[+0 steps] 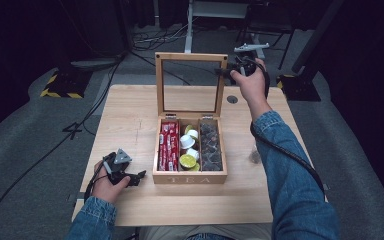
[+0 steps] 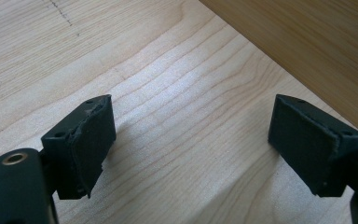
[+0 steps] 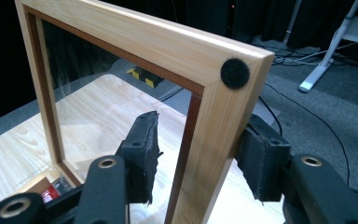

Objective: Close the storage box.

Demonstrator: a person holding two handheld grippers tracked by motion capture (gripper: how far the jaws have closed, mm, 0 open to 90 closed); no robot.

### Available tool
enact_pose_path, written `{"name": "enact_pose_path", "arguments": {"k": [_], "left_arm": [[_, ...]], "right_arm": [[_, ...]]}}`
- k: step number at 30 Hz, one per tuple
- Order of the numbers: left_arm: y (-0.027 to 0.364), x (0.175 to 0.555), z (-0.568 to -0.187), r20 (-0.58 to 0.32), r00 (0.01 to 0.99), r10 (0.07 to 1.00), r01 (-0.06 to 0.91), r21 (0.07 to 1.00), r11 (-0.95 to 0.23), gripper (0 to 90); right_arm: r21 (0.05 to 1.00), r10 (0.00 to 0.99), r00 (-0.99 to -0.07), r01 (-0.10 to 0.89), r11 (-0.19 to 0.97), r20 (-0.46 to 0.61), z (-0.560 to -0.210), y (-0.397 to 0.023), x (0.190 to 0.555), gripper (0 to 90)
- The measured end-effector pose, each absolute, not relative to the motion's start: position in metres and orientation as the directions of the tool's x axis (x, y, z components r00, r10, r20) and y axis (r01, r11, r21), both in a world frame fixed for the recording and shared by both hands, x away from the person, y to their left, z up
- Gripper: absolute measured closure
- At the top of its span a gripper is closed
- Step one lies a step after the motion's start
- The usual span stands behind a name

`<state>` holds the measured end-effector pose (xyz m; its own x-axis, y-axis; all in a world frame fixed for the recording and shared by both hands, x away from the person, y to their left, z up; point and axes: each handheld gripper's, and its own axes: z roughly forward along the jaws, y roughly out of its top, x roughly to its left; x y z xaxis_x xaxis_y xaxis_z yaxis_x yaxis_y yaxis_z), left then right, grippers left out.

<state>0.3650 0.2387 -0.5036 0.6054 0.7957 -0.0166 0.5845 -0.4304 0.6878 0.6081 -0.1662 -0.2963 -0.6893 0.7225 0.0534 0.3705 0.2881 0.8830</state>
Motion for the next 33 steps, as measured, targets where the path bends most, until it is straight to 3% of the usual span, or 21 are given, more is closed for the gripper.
{"name": "enact_pose_path", "arguments": {"k": [13, 33], "left_arm": [[0.238, 0.367, -0.504, -0.019, 0.603, 0.798, 0.586, 0.690, -0.426, 15.2], [0.236, 0.370, -0.504, -0.014, 0.603, 0.798, 0.584, 0.690, -0.428, 15.1]], "right_arm": [[0.891, 0.683, -0.731, 0.316, 0.327, 0.009, -0.278, -0.175, 0.571, 54.8], [0.882, 0.564, -0.825, 0.233, 0.410, -0.044, -0.280, -0.182, 0.512, 58.9]]}}
